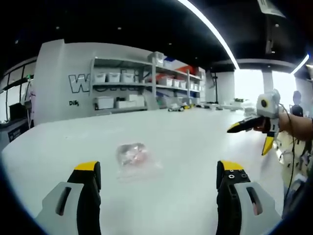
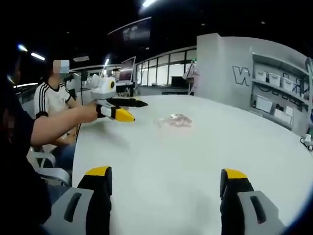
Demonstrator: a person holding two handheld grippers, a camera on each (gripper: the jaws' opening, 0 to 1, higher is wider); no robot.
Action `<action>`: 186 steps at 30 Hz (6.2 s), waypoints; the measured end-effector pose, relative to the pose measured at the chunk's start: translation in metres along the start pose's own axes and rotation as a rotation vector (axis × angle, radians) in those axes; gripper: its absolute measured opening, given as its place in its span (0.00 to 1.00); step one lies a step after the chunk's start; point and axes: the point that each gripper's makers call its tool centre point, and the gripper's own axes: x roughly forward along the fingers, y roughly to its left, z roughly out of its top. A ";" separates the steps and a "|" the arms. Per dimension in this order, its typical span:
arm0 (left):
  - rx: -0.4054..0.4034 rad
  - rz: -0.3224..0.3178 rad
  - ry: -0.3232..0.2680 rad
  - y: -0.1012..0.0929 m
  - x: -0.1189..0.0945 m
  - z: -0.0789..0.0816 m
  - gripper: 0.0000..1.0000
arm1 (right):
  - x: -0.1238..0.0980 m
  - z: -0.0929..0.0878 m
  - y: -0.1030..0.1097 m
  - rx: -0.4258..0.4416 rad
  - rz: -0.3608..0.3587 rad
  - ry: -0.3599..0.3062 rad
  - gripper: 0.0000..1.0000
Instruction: Open the resealable bag by pulling the two sides of the seal apart until the entire bag opening is separated and visibly accessible.
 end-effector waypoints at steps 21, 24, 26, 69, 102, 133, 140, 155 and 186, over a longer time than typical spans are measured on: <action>0.009 0.003 -0.006 0.001 0.014 -0.007 0.96 | 0.003 -0.003 -0.005 0.020 0.000 0.004 0.93; 0.014 0.002 -0.011 0.000 0.015 -0.007 0.95 | 0.002 -0.003 -0.006 0.021 0.000 0.006 0.93; 0.011 0.005 -0.017 0.000 0.016 -0.007 0.95 | 0.002 -0.003 -0.006 0.019 0.000 0.006 0.93; 0.053 0.014 0.004 -0.014 0.011 -0.014 0.91 | 0.026 0.010 -0.024 0.031 -0.005 -0.014 0.93; 0.022 0.015 -0.006 -0.002 0.016 -0.015 0.91 | 0.059 0.040 -0.033 0.018 0.023 -0.041 0.88; 0.022 0.019 -0.003 0.007 0.020 -0.015 0.91 | 0.087 0.050 -0.041 0.007 0.049 -0.033 0.85; 0.016 0.022 -0.009 0.006 0.019 -0.014 0.91 | 0.094 0.051 -0.039 0.008 0.059 -0.027 0.85; 0.015 0.019 -0.010 0.004 0.018 -0.014 0.91 | 0.104 0.053 -0.043 0.007 0.065 -0.027 0.84; 0.017 0.018 -0.008 0.006 0.019 -0.015 0.90 | 0.121 0.055 -0.041 0.000 0.087 -0.012 0.83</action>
